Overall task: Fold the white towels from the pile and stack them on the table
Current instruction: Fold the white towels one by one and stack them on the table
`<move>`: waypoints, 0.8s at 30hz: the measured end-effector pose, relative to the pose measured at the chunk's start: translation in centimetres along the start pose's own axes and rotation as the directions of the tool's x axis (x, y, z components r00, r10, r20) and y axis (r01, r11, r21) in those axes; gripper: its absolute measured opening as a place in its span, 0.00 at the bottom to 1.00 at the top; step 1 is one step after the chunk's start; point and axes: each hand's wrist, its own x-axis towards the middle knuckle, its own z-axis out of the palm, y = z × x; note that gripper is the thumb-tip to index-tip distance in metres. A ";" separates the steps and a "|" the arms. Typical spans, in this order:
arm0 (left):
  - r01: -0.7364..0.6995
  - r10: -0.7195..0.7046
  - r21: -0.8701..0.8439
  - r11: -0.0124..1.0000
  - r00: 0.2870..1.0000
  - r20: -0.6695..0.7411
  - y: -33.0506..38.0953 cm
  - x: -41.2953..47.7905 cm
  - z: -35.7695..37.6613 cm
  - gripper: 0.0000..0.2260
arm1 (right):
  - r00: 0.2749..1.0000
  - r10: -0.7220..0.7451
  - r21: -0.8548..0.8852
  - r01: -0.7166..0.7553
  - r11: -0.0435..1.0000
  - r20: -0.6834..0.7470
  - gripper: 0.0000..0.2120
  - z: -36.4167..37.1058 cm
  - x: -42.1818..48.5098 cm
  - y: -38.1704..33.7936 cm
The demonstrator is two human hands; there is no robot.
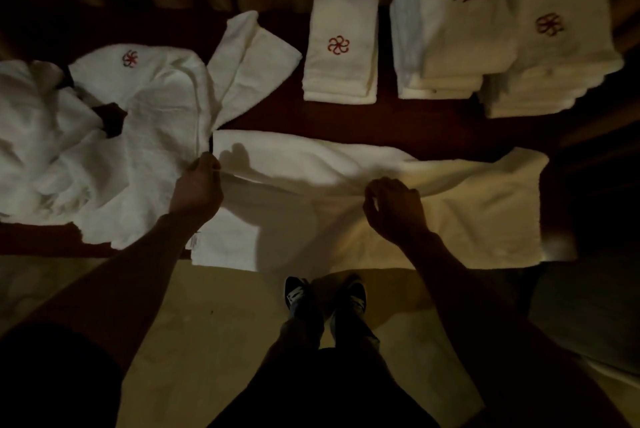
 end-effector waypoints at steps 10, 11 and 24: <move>-0.012 -0.012 0.217 0.976 0.994 0.109 -0.6 -1.2 0.9 0.14 | 0.979 -0.015 0.031 0.009 0.999 0.205 0.09 1.9 -0.9 1.0; -0.011 -0.023 0.236 0.972 0.990 0.138 -0.9 -1.0 1.0 0.15 | 0.975 -0.005 0.024 0.000 1.000 0.222 0.11 1.8 -0.9 1.0; -0.177 0.145 0.135 0.975 0.965 0.218 1.7 0.2 3.0 0.31 | 0.984 0.130 0.025 -0.134 0.991 0.125 0.20 2.4 0.7 1.1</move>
